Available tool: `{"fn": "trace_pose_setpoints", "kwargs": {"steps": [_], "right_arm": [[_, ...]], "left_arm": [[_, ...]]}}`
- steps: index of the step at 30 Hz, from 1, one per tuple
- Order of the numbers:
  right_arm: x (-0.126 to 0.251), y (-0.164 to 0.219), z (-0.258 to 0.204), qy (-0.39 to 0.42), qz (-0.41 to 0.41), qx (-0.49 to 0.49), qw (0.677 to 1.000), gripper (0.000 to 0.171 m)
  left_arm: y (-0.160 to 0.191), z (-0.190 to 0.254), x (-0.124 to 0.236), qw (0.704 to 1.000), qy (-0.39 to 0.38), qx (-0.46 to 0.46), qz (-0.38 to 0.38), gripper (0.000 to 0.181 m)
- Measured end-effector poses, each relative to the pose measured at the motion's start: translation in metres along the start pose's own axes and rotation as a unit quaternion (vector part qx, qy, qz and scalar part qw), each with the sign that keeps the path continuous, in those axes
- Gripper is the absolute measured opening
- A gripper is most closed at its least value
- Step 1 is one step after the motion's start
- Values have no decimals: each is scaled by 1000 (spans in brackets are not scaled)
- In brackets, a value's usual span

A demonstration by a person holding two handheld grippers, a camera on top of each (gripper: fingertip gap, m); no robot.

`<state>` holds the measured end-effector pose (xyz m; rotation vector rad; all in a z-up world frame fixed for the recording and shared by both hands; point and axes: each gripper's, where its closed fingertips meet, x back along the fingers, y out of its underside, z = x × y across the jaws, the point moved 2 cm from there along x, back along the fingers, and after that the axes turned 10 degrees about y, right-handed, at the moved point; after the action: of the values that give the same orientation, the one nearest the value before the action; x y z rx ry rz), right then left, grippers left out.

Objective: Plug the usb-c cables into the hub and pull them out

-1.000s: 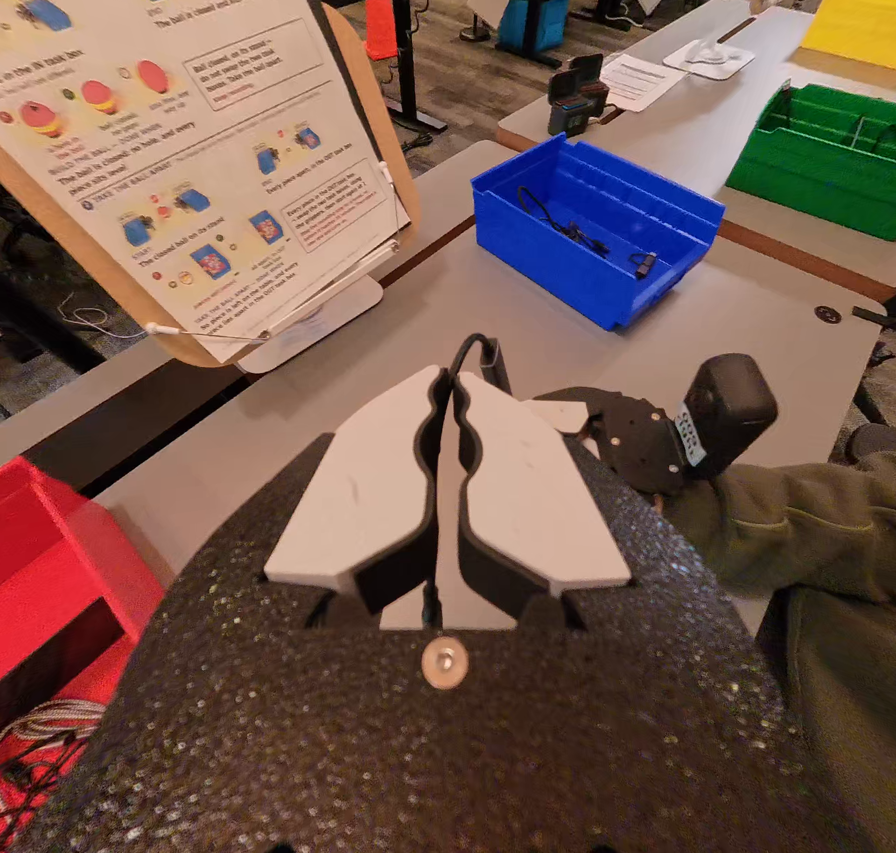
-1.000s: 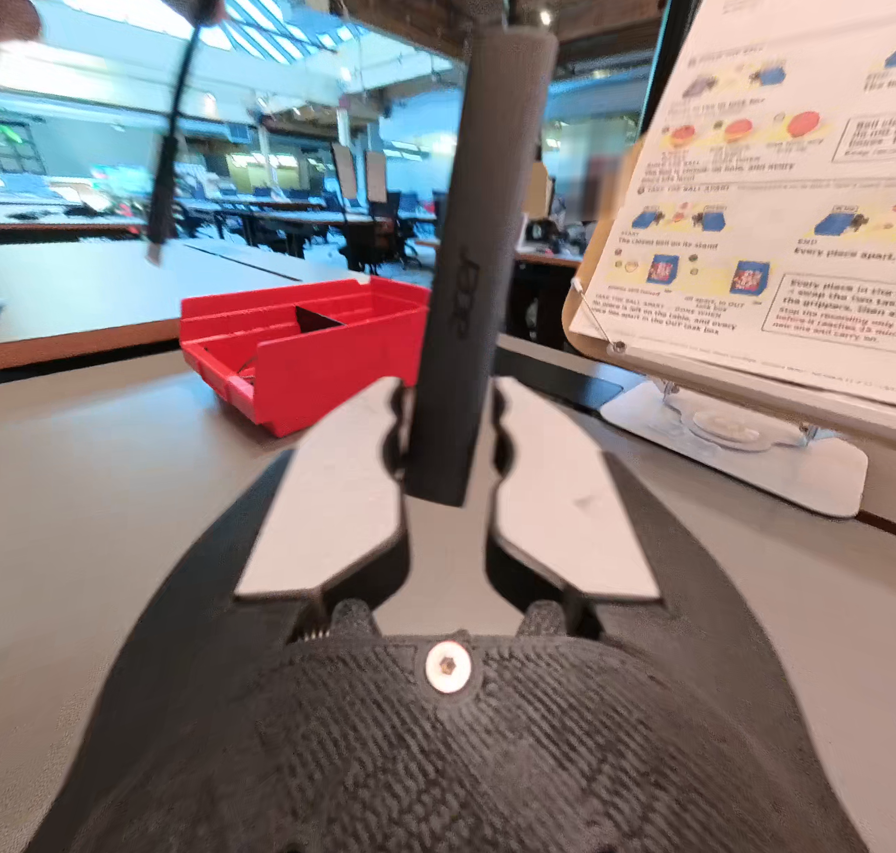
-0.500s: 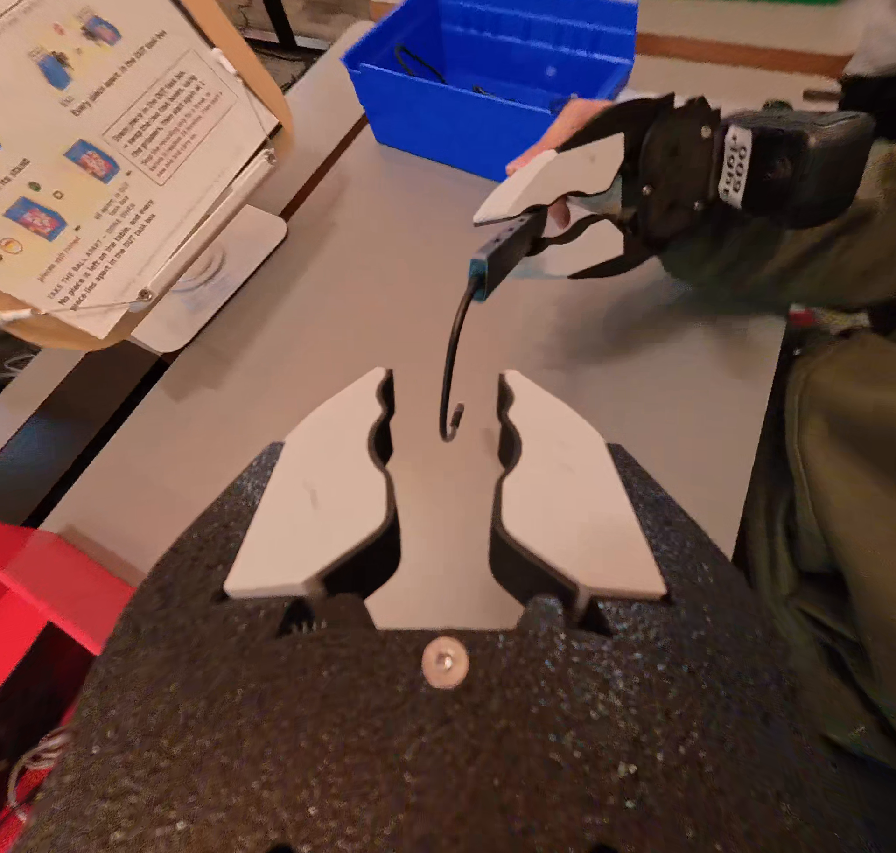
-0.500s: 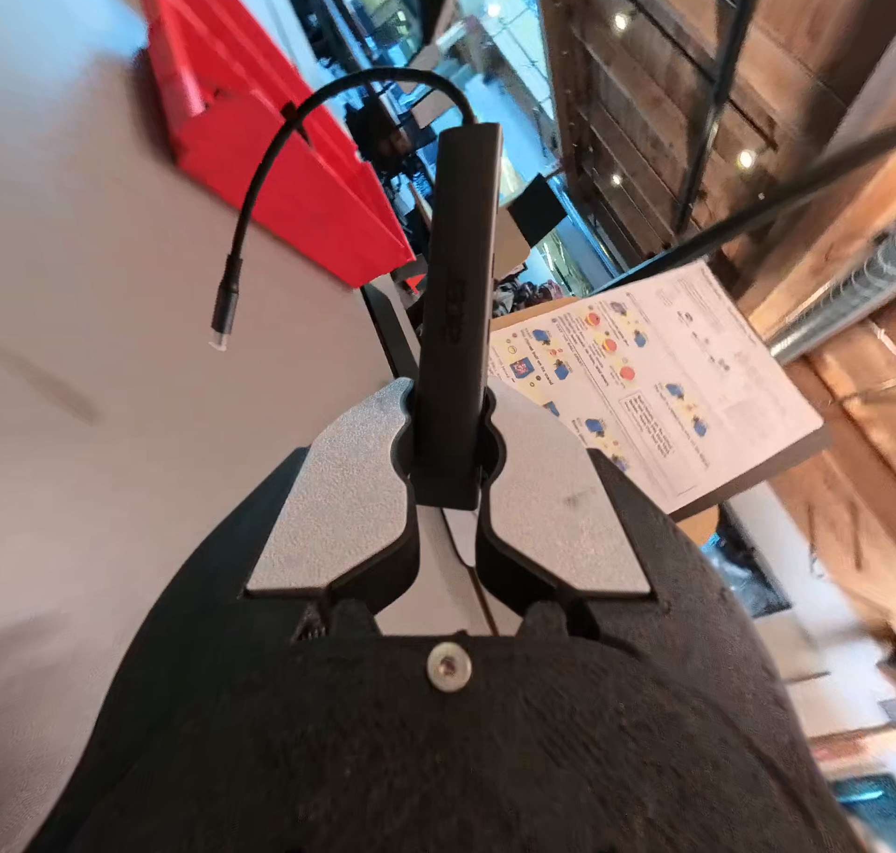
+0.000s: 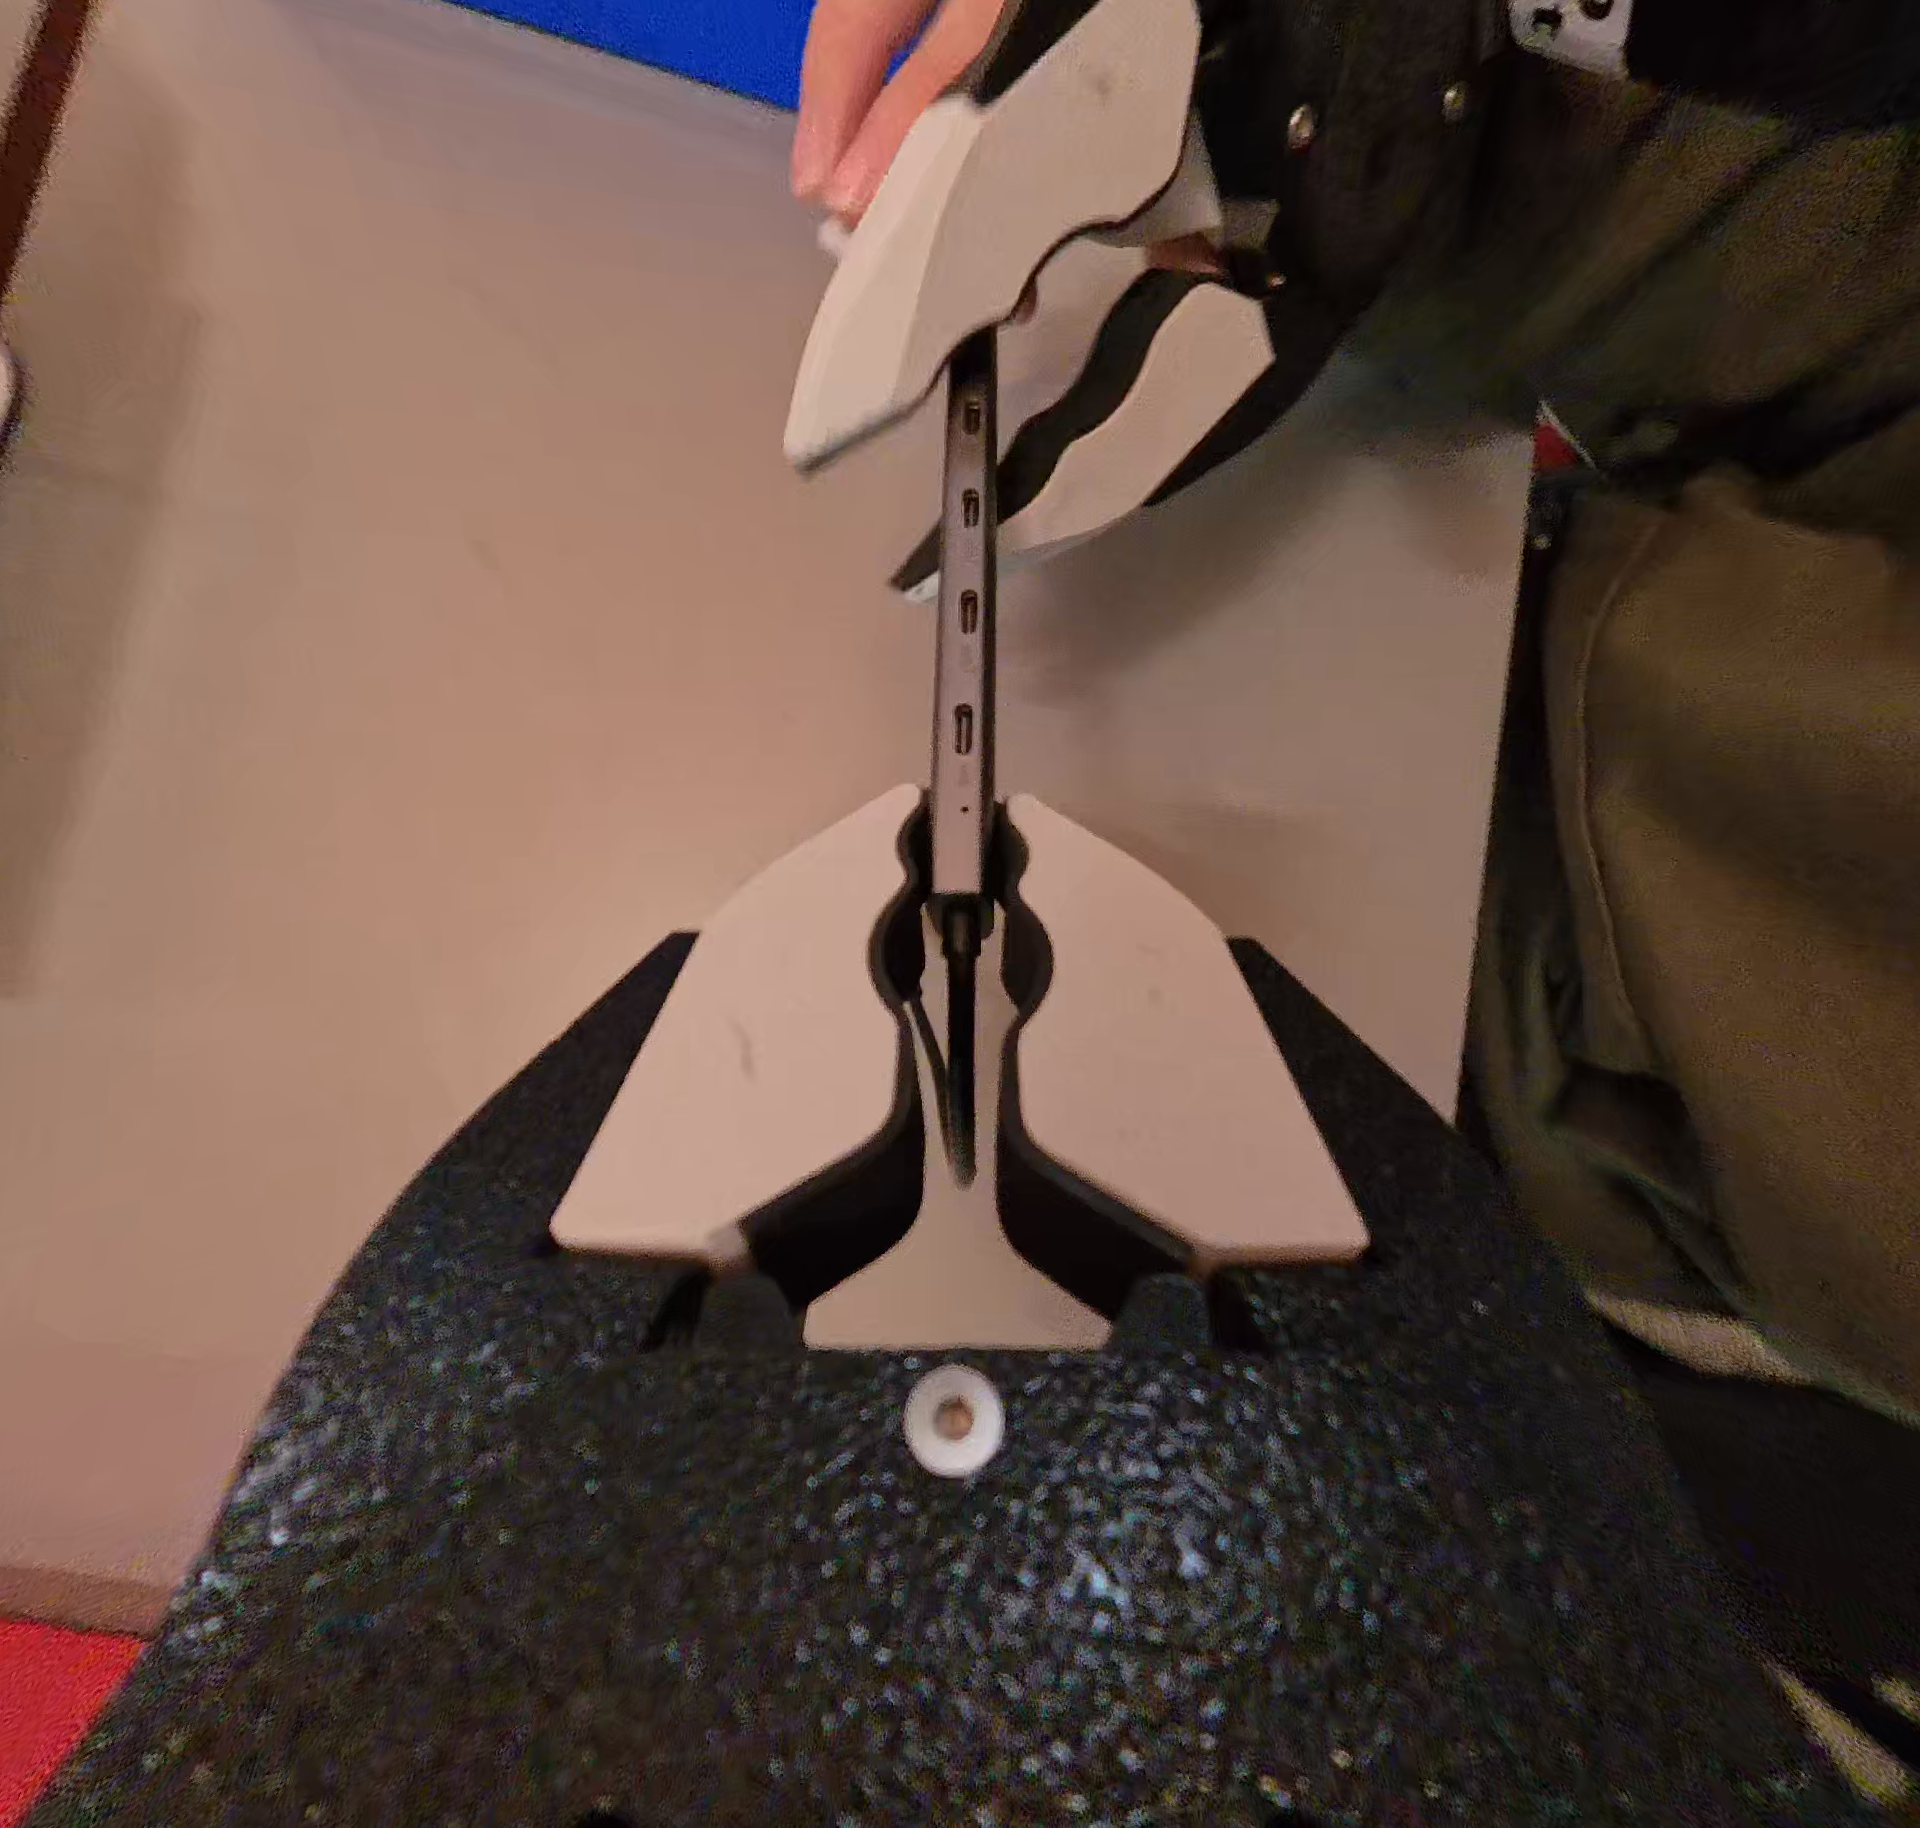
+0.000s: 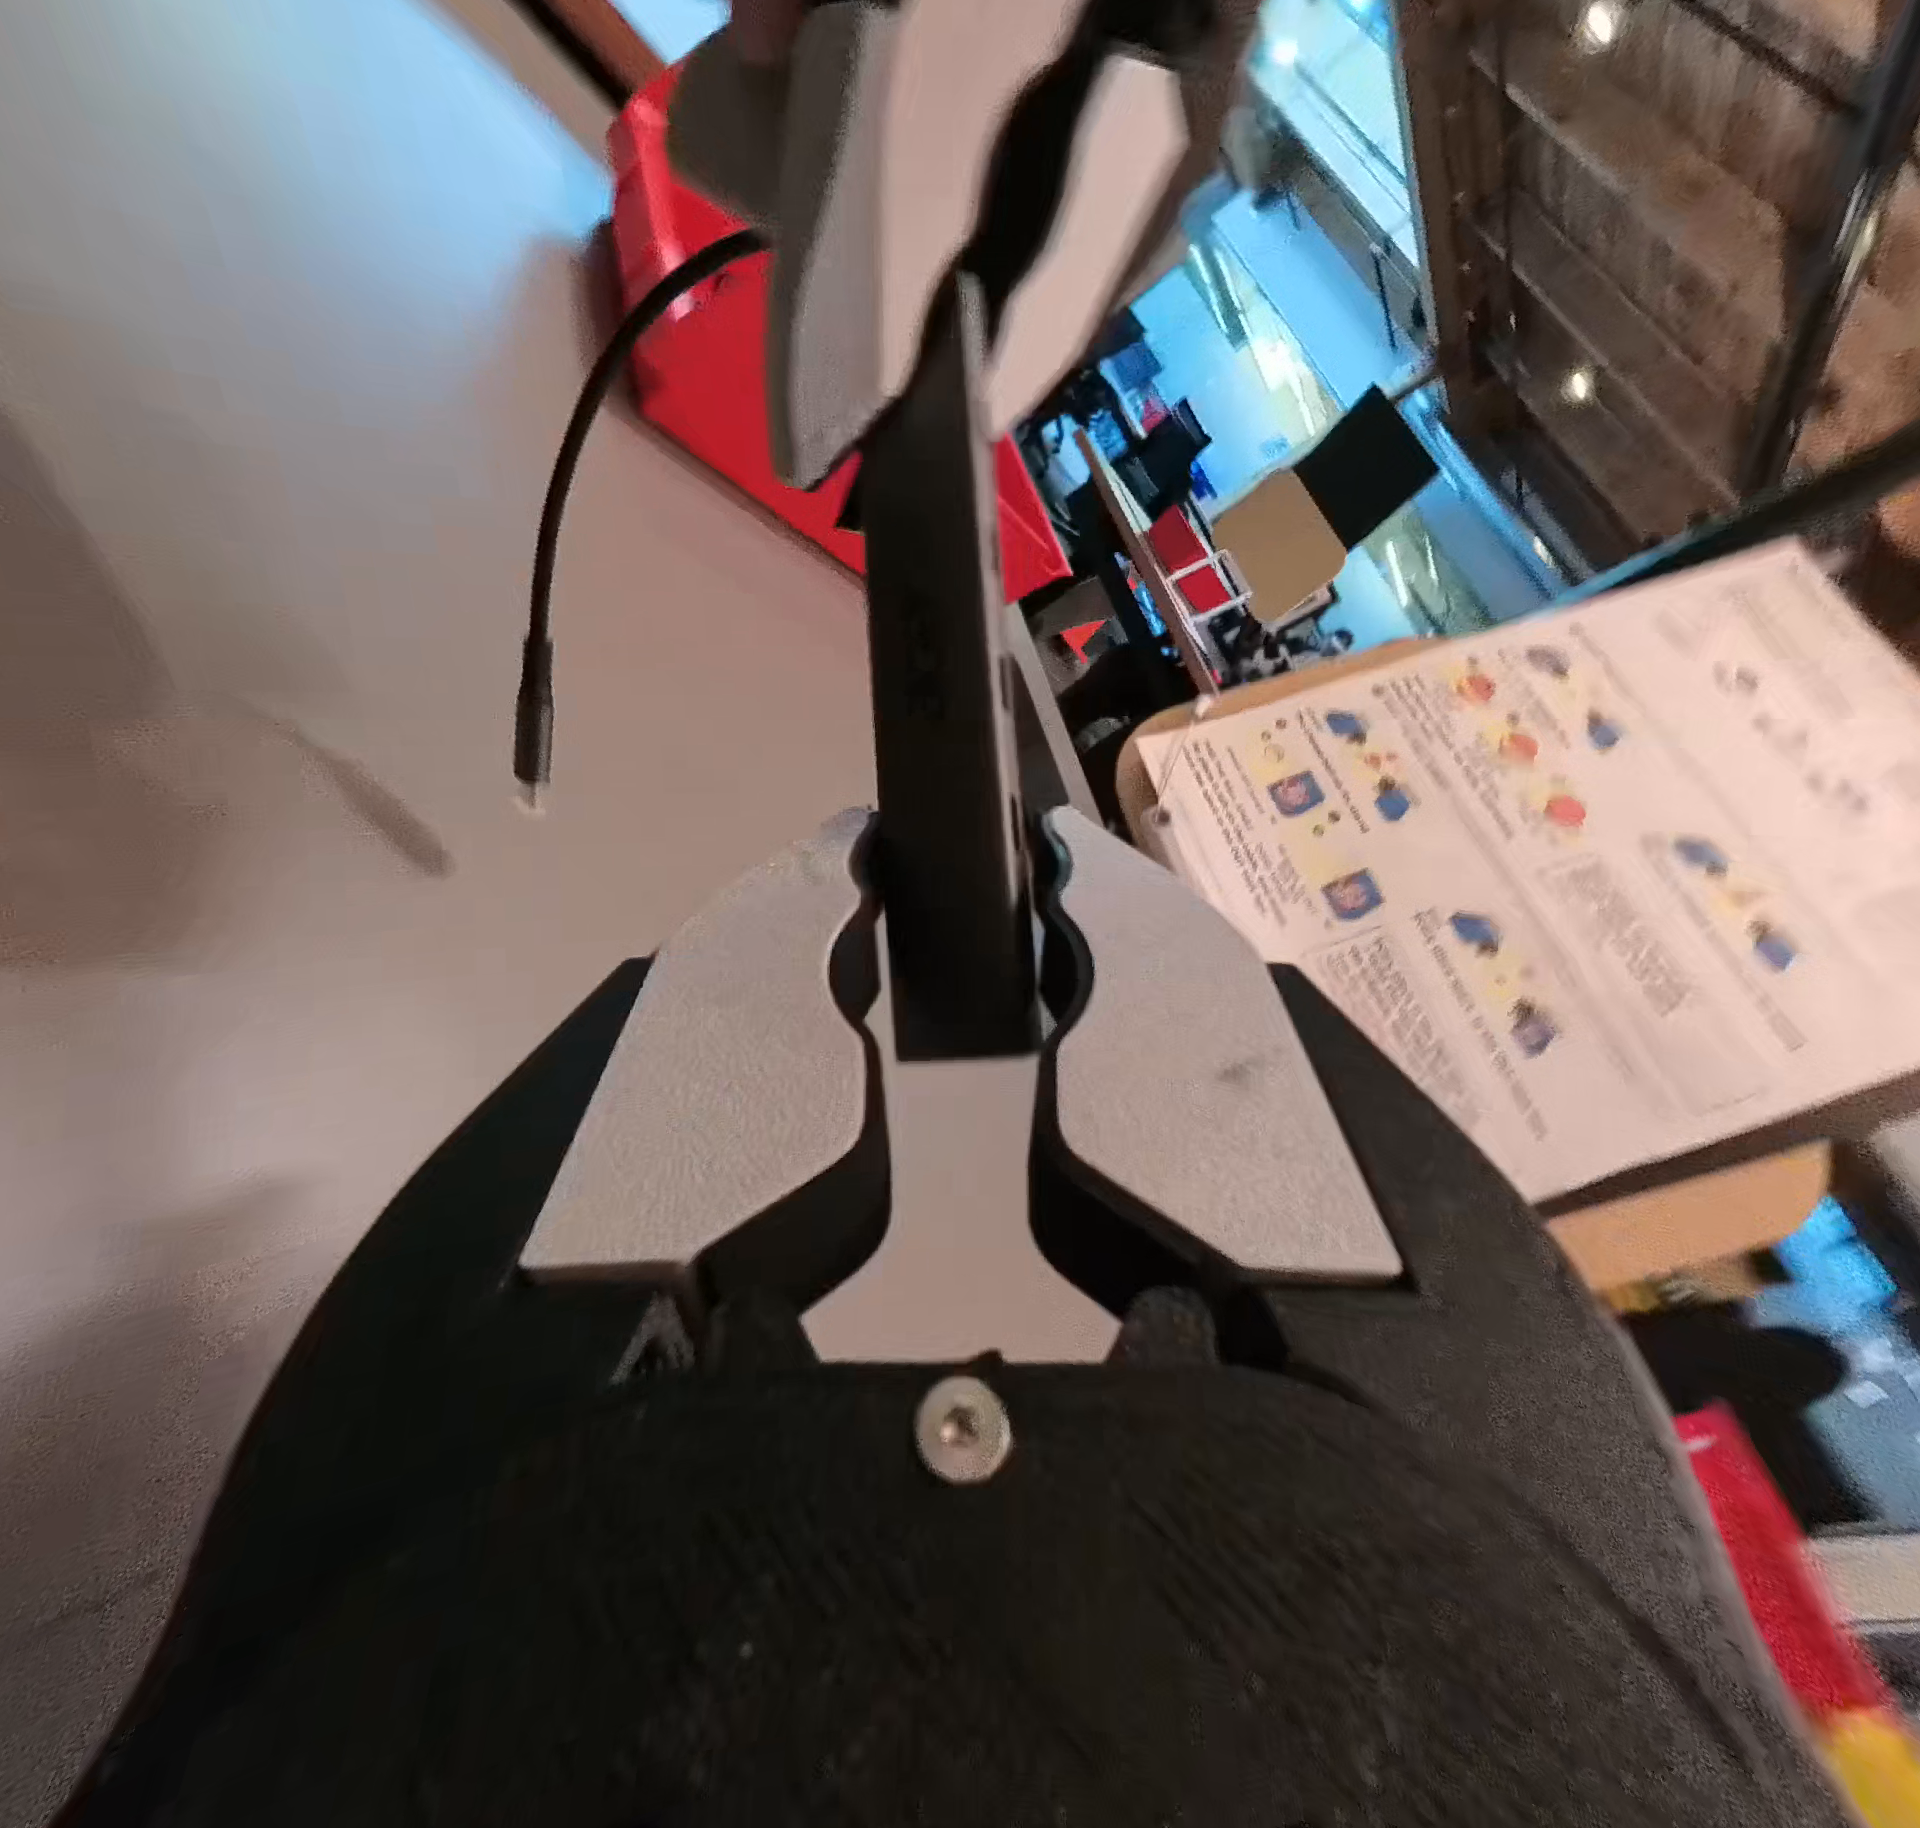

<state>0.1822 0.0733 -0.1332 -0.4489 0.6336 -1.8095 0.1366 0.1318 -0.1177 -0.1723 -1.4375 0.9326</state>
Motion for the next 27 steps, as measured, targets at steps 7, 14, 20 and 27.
{"fn": "trace_pose_setpoints", "kwargs": {"steps": [7, 14, 20, 27], "right_arm": [[14, 25, 50, 115, 44, -523, 843, 72], [-24, 18, 50, 101, 41, -718, 687, 66], [-43, 1, 38, 47, 5, -695, 717, 35], [-40, -11, 41, -17, -5, -579, 815, 25]], "left_arm": [[-16, -37, 19, 952, -177, 76, 239, 9], [-20, -28, -11, 867, -348, 51, 354, 9], [-8, -25, -28, 826, -431, 46, 361, 9], [-12, -6, -39, 886, -288, 4, 363, 40]]}}
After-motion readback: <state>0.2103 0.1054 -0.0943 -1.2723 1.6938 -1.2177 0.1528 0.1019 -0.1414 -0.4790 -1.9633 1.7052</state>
